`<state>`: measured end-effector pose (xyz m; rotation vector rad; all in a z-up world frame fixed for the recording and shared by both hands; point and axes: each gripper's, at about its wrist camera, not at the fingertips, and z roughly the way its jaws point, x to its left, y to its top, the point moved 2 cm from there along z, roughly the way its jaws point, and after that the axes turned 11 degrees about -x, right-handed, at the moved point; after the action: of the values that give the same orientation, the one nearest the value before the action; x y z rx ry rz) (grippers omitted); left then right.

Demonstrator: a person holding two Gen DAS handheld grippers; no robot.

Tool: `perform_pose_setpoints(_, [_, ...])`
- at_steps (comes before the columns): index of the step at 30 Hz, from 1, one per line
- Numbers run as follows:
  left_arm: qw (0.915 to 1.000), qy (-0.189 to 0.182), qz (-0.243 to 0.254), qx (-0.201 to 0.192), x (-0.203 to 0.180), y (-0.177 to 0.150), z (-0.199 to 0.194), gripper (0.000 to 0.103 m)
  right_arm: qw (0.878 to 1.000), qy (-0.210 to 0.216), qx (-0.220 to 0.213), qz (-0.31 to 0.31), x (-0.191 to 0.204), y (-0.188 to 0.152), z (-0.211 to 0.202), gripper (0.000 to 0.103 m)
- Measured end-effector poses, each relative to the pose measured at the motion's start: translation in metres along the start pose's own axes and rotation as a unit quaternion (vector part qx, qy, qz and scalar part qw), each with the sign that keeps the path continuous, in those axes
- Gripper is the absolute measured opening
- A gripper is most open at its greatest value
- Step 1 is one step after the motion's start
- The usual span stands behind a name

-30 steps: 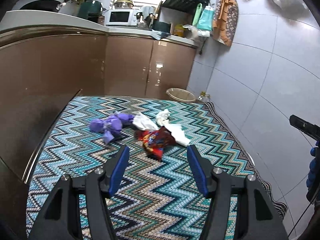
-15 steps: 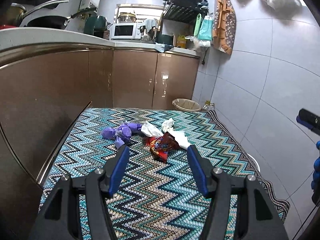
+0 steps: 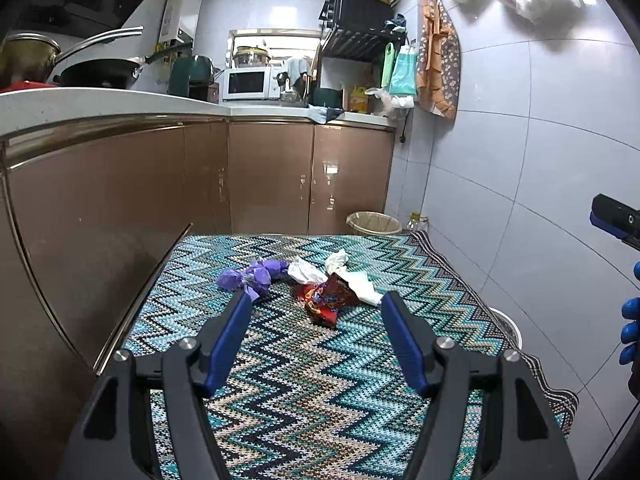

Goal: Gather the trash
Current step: 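Move both open tools back over the remaining trash on the rug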

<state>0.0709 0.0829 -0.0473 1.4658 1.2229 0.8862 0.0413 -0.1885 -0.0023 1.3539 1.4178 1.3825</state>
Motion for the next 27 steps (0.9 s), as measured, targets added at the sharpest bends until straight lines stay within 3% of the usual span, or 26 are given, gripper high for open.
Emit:
perform_pose_setpoints(8, [0.9999,-0.002,0.005,0.010,0.005,-0.005,0.011,0.067,0.999,0.014,0.038,0.007,0.007,-0.011,0.025,0.103])
perform_pose_setpoints(16, [0.9994,-0.006,0.002,0.035,0.015,-0.017,0.047,0.067,0.997,0.011,0.074,0.014,0.002,-0.026,0.062,0.103])
perform_pose_setpoints(23, [0.9969,-0.038,-0.017,0.067,0.022,-0.031,0.093,0.066,0.992,0.020,0.119,0.022,-0.002,-0.047,0.112,0.103])
perform_pose_setpoints(27, [0.9941,-0.061,-0.028,0.084,0.024,-0.039,0.120,0.066,0.988,0.031,0.146,0.029,-0.004,-0.063,0.146,0.094])
